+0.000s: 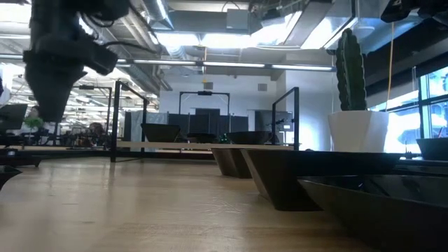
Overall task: Pick & Place Mini shaped plates
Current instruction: Stack the square plate on top of the square plate on the shelf
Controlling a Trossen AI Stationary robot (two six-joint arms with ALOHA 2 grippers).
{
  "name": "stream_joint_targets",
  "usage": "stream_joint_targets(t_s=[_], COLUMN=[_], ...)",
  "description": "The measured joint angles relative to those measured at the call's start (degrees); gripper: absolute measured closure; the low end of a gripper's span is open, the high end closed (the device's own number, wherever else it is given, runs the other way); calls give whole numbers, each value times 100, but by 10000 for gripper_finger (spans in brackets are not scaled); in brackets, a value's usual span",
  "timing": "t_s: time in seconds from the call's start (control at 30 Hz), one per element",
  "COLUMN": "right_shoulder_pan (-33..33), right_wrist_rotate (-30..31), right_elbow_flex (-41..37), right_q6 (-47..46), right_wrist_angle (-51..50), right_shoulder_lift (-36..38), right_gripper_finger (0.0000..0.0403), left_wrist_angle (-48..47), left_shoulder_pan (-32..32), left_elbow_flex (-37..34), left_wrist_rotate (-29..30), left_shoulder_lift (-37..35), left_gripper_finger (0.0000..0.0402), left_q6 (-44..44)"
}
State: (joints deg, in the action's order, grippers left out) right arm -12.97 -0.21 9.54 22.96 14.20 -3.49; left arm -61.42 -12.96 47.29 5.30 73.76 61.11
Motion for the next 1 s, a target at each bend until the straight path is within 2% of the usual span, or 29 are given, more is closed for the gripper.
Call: stream_joint_targets(t_s=[0.23,0.37,0.53,1.0], right_shoulder_pan=[0,0,0,0], right_wrist_rotate=[5,7,9,9], right_elbow_flex=[0,0,0,0], right_q6=[-2,-2,-2,-11], right_wrist_angle=[-35,-33,-33,-33], right_shoulder_lift=[0,-1,0,0], right_gripper_finger=[389,389,389,389], left_wrist_angle=[15,10,1,45], left_shoulder_pan=[-178,-320,-356,-139], left_elbow_flex=[-89,-89,-98,-98], left_wrist_rotate=[148,141,-275,-554], left_shoulder_lift=[-7,-7,169,1448], left_gripper_finger=[187,199,215,255], left_q6=[132,749,1602,736])
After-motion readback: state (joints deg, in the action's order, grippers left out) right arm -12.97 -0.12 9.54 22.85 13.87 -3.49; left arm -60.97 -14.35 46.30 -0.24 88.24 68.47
